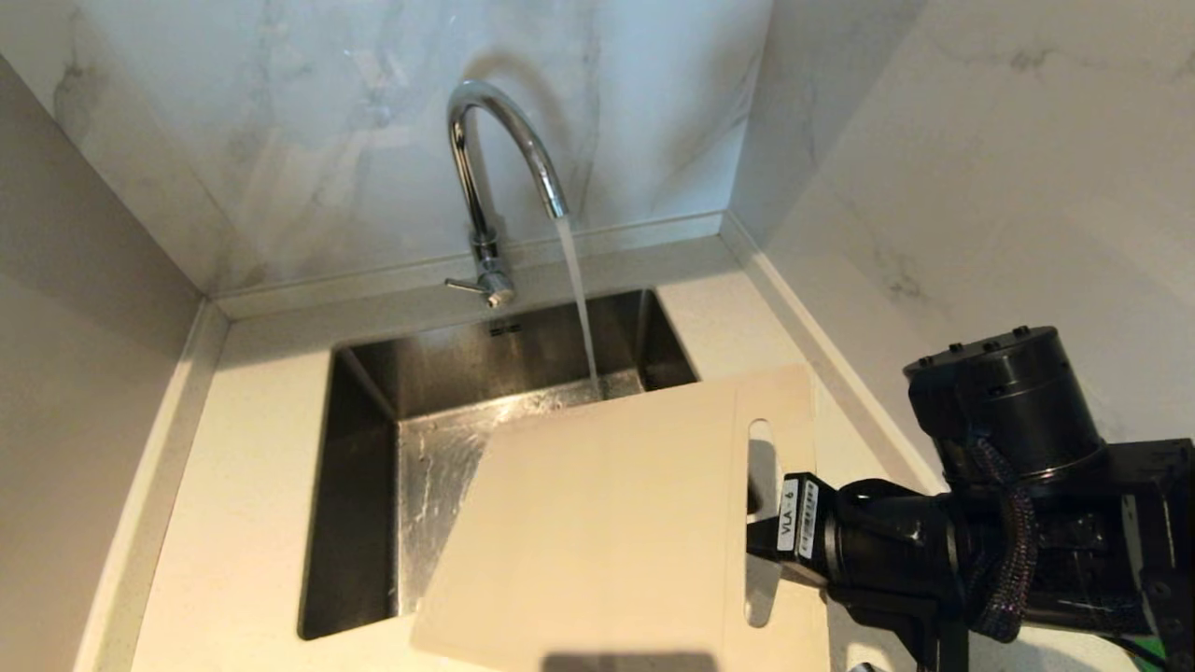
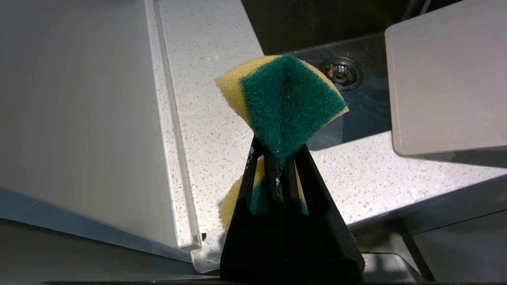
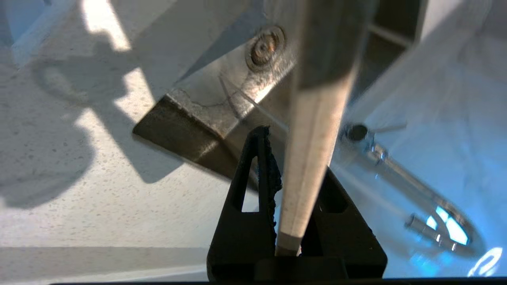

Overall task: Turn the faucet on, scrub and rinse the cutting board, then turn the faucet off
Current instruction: Pick up the cutting board, then scrub the cutting board underwater

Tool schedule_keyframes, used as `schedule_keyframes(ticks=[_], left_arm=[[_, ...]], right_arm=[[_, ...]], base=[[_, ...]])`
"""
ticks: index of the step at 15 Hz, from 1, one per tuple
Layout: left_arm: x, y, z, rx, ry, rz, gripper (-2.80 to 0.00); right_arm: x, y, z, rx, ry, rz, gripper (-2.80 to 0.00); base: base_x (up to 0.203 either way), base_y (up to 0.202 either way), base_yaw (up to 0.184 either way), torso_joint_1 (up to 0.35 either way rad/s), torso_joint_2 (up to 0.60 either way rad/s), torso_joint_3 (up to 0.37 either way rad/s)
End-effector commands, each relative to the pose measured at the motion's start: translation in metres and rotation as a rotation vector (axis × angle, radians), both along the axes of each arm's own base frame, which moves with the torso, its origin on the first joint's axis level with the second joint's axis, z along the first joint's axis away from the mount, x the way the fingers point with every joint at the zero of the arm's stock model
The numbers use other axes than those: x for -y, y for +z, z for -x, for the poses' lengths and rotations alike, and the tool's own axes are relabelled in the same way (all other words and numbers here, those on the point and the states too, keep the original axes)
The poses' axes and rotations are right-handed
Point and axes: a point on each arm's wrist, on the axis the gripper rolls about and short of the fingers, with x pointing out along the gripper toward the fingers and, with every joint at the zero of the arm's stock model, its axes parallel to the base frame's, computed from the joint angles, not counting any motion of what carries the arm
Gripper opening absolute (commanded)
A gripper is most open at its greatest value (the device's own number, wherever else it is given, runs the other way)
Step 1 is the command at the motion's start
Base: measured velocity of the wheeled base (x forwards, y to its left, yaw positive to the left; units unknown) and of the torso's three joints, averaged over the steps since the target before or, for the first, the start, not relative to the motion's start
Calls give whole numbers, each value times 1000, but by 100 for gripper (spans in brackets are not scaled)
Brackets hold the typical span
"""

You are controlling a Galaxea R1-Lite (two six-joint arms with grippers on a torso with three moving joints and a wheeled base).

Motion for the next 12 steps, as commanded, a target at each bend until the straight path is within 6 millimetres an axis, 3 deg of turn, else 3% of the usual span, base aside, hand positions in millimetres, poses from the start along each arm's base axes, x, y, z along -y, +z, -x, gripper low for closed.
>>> schedule_keyframes(ticks=[1,6,12], left_arm=[[0,-1,0,-3,1,0,-280],[0,-1,0,-3,1,0,-280],[0,-1,0,-3,1,0,-280]], right_arm=[[0,5,-4,44,30,32,-280],[16,26,-22,113,31,99,-280],[13,46,-50,200,83,89,-280]], base=[[0,0,0,0,0,0],[0,0,0,0,0,0],[0,0,0,0,0,0]])
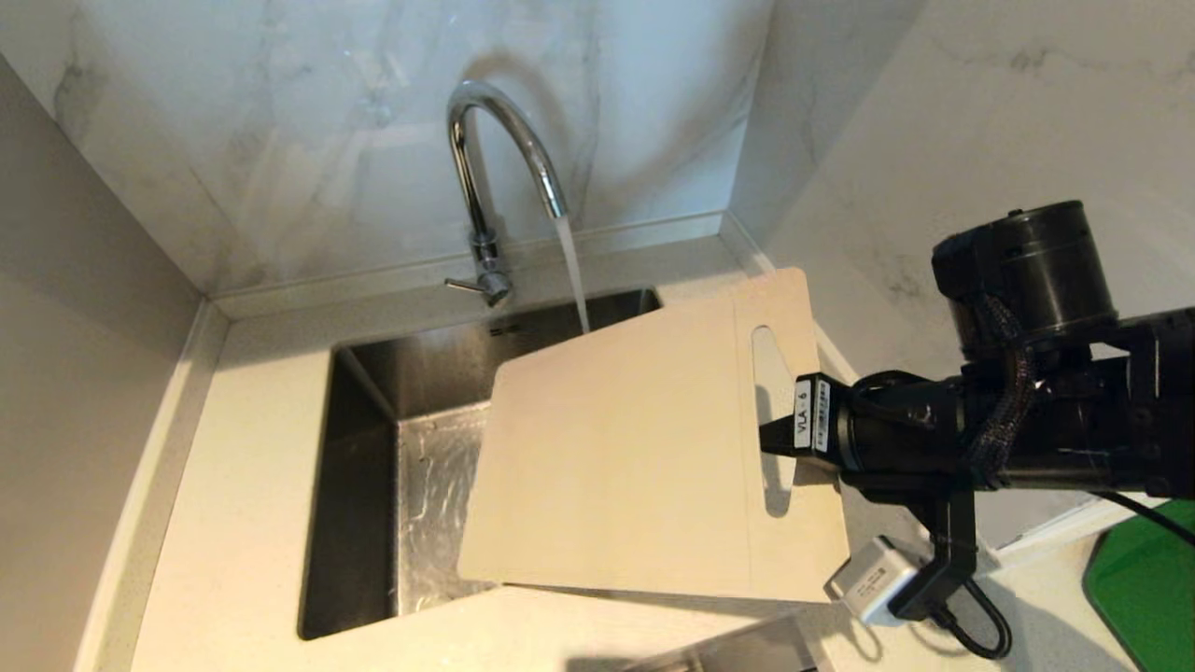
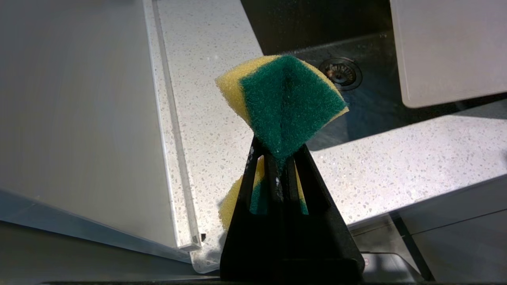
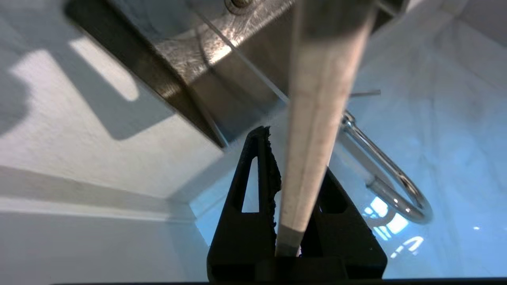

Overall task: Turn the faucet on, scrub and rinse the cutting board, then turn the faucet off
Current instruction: Scrub the cutting board underwater

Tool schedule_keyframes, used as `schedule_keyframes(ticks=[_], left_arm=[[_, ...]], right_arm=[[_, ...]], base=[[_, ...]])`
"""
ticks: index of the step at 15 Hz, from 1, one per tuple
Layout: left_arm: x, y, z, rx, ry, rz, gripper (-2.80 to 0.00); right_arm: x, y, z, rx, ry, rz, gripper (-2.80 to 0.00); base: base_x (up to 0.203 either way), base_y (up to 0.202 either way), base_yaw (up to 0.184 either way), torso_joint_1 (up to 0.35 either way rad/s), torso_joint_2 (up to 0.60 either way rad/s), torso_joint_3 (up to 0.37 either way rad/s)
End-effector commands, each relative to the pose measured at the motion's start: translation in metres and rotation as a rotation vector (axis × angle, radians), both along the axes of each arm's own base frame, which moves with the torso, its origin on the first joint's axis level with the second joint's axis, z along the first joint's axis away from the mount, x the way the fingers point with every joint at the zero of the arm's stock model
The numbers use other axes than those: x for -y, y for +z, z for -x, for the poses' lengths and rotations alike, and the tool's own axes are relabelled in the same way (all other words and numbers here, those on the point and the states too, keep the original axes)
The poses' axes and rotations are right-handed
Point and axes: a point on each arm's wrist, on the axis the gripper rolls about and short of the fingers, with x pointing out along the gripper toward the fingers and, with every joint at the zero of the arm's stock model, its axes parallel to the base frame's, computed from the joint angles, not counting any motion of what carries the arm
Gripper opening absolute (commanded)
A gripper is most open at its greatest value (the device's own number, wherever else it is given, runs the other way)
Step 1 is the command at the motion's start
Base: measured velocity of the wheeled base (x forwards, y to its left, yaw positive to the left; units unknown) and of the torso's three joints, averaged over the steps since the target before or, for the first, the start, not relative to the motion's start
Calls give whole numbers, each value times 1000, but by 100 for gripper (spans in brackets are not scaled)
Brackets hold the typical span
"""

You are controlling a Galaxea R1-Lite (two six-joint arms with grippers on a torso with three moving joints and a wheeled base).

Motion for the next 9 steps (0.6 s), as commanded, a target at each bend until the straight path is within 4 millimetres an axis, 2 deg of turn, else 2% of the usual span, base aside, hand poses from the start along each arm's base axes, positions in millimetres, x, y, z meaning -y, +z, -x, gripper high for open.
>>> schedule_keyframes(ticks=[1,3,6,9], left_arm=[[0,-1,0,-2,0,1,-280],[0,-1,0,-3,0,1,-280],[0,-1,0,-3,0,1,-280],[0,-1,0,-2,0,1,-280]], right_arm=[[-3,4,-14,14,22,-4,-280],[-6,6,-23,16,35,-16,-280],[-9,-1,-31,-2,36,-10,-280],[-12,7,-40,24,38,-19,-280]], base=[[0,0,0,0,0,0],[0,0,0,0,0,0],[0,0,0,0,0,0],[0,0,0,0,0,0]])
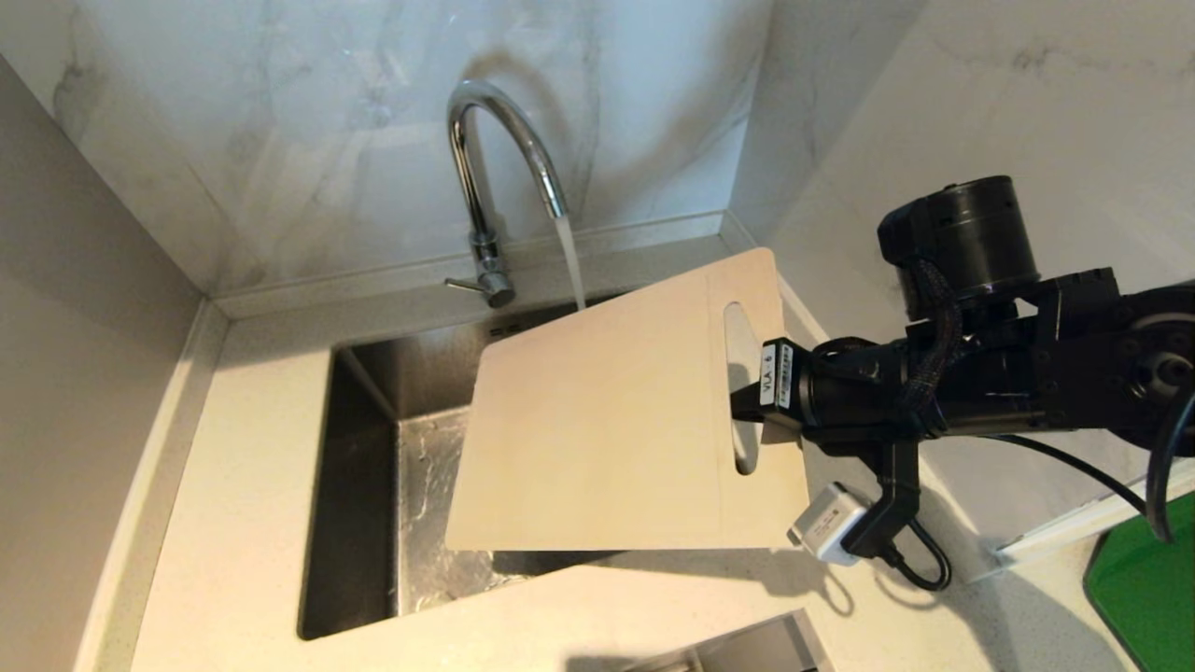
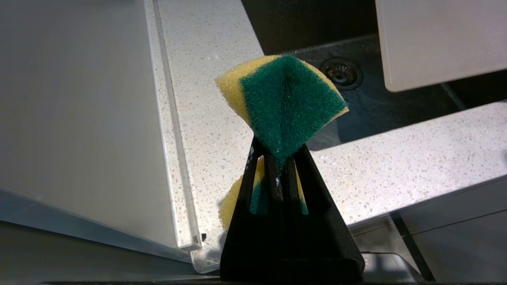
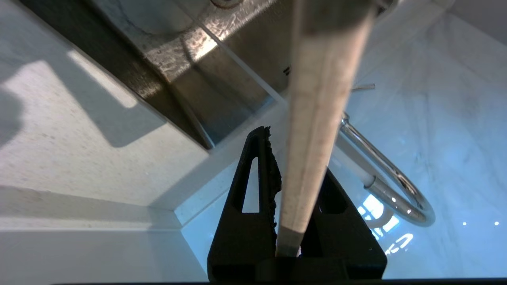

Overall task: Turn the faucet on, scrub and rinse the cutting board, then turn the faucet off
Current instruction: Scrub the cutting board underwater

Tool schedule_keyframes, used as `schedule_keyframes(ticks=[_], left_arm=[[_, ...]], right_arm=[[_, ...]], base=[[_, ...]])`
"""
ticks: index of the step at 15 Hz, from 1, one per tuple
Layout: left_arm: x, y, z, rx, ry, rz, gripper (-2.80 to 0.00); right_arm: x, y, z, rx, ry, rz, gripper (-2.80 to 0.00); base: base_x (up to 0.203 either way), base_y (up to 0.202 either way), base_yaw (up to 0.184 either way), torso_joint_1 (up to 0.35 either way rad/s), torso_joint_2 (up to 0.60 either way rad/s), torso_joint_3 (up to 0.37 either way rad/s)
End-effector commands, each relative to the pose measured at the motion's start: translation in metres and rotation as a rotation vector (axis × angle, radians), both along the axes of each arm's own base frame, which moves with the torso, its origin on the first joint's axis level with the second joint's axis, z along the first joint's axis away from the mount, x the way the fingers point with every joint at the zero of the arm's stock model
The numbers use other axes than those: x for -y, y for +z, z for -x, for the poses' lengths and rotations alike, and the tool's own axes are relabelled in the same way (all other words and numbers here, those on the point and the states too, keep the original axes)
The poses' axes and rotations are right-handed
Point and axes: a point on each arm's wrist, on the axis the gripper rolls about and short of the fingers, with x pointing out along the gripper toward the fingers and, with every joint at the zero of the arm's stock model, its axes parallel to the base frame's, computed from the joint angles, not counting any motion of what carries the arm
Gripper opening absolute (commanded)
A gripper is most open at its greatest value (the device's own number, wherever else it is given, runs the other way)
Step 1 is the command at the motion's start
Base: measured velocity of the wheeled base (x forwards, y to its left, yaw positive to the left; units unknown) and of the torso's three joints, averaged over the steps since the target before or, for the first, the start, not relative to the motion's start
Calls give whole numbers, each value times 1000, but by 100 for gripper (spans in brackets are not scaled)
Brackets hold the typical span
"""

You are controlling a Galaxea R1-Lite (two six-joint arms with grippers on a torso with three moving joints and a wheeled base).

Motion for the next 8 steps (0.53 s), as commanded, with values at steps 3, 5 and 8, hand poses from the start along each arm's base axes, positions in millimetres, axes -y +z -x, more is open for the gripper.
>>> schedule_keyframes(ticks=[3,5,8], left_arm=[[0,-1,0,-3,1,0,-280],[0,-1,0,-2,1,0,-280],[0,-1,0,-3,1,0,-280]], right_arm=[[-1,4,-17,24,-6,2,-280],[-2,6,-24,34,-12,-2,-280],[-4,9,-35,46,-8,-11,-280]], base=[[0,0,0,0,0,0],[0,0,0,0,0,0],[0,0,0,0,0,0]])
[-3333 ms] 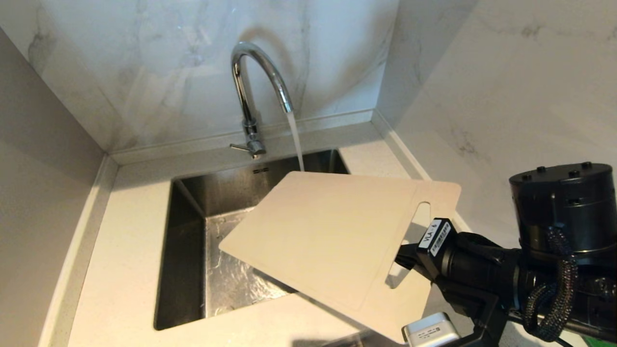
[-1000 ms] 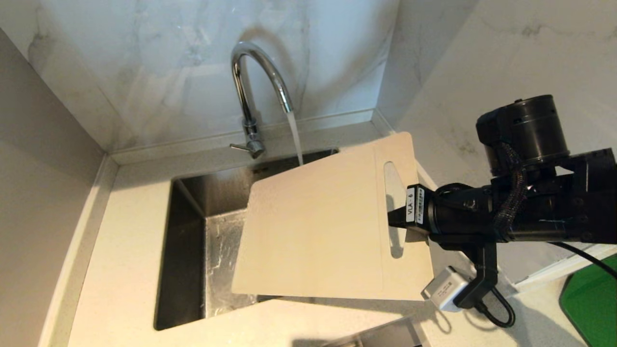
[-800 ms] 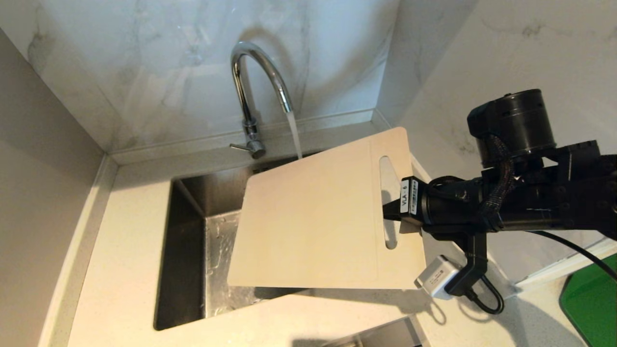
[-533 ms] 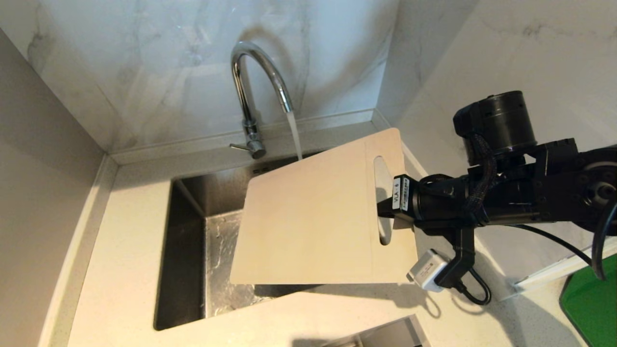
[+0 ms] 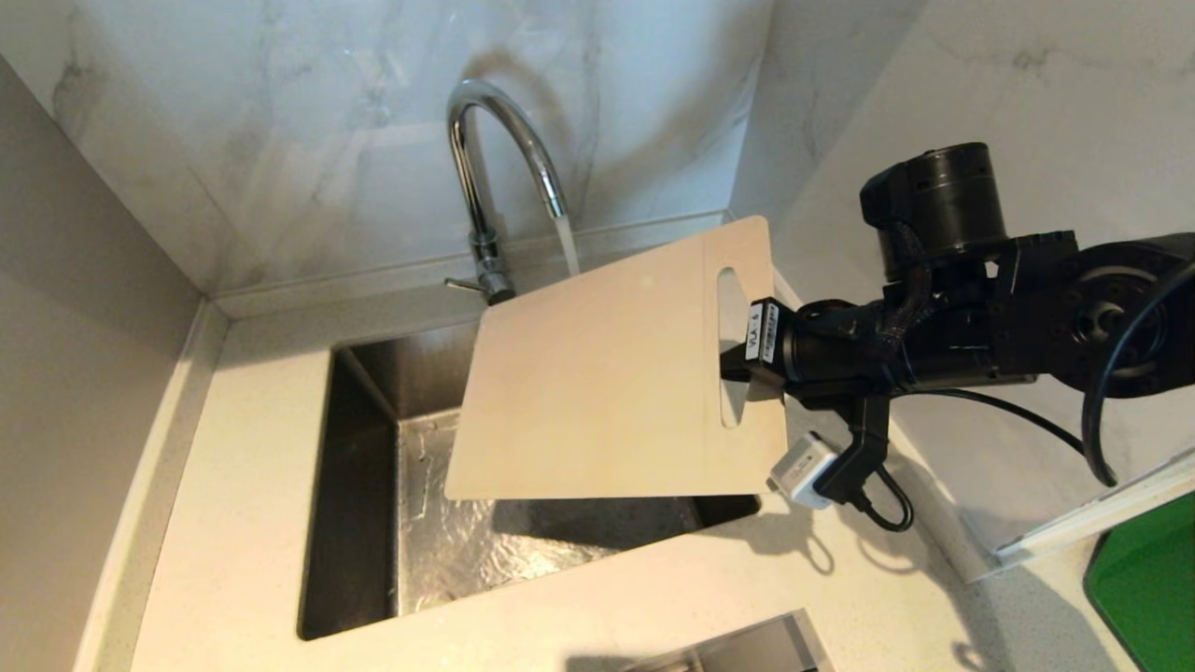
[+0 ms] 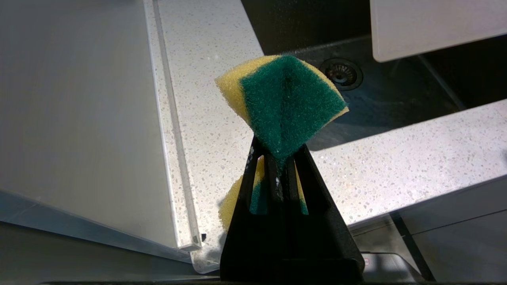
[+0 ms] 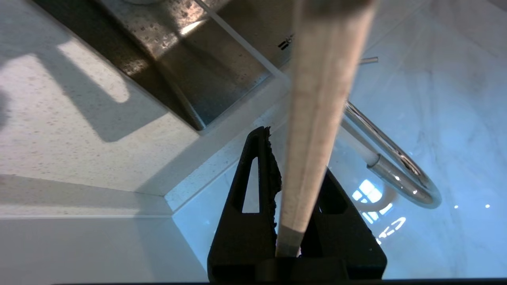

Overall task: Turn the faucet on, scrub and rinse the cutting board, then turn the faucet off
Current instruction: Scrub the cutting board underwater

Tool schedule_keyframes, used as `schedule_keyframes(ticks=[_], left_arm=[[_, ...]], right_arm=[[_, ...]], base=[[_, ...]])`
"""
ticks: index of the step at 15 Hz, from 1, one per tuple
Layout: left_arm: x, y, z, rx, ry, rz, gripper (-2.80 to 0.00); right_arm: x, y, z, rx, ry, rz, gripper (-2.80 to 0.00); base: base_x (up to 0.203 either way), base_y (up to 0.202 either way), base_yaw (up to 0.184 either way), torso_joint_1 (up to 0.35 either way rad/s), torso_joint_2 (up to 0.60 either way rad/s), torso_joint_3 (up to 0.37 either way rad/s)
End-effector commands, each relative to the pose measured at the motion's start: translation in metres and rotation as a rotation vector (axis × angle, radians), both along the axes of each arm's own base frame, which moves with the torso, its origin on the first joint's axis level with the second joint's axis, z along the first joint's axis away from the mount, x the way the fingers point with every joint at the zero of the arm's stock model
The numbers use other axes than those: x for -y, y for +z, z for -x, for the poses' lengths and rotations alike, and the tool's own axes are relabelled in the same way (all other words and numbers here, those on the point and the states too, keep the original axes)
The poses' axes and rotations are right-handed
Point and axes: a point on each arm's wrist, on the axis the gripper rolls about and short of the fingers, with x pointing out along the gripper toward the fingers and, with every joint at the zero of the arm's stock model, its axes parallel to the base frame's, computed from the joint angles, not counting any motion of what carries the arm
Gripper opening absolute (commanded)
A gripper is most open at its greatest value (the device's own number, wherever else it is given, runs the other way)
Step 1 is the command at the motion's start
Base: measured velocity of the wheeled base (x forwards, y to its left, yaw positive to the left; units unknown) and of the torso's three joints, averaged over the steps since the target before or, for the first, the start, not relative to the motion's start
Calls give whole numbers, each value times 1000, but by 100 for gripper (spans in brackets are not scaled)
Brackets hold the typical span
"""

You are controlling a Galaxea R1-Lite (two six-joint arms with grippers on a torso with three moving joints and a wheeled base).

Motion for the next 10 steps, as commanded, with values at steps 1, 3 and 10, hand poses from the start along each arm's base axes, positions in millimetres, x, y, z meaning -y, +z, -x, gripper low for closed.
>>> schedule_keyframes(ticks=[1,3,10], left_arm=[[0,0,0,-1,0,1,-280],[0,0,0,-1,0,1,-280],[0,-1,0,-2,0,1,-280]], right_arm=[[-3,-6,-9,-6,6,14,-280],[-4,-5,-13,1,6,12,-280],[-7,-5,-23,6,6,10,-280]], base=[[0,0,0,0,0,0],[0,0,0,0,0,0],[0,0,0,0,0,0]])
